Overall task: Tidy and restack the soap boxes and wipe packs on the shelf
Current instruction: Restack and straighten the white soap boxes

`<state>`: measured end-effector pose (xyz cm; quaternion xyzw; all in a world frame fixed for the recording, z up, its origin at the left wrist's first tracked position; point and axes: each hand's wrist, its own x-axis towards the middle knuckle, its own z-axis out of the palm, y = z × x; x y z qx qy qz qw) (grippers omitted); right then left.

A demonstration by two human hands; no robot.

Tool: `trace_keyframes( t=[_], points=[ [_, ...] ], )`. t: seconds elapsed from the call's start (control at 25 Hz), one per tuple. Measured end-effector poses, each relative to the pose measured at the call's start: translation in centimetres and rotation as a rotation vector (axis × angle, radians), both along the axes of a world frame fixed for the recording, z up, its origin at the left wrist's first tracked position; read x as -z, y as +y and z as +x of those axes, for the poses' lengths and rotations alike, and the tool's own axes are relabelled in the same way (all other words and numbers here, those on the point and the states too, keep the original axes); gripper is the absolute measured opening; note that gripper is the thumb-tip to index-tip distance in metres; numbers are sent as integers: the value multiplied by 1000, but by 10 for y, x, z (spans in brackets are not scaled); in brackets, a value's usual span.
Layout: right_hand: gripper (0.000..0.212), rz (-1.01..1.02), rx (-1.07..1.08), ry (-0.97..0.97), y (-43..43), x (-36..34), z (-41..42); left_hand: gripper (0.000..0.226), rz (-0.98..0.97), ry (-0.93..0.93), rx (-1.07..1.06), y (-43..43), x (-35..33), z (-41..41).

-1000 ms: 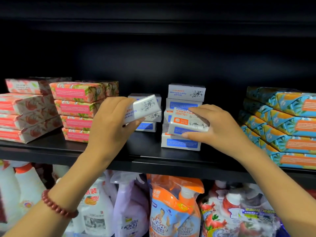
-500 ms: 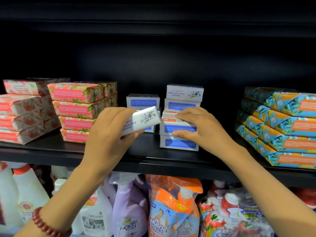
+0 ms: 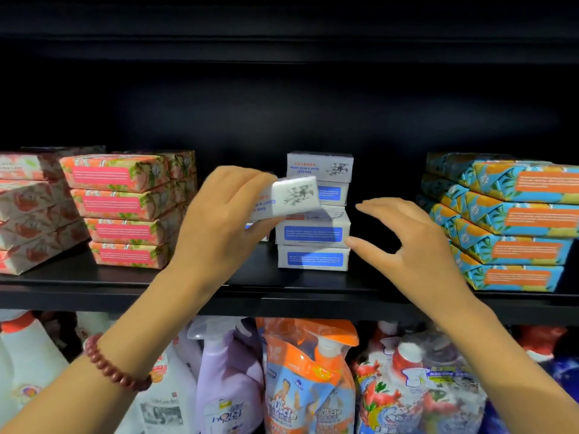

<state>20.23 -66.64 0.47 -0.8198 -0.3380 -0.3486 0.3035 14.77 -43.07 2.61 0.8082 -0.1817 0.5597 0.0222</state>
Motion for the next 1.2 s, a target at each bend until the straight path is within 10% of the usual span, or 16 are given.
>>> trace_keyframes(
  t=[0.8,1.2],
  points=[
    [64,-201,54,214,-28,45,-21,37,-176,339,220,-36,5,43],
    [27,61,-112,-4,10,15,-34,43,-354,311,41,3,35,-4]
  ],
)
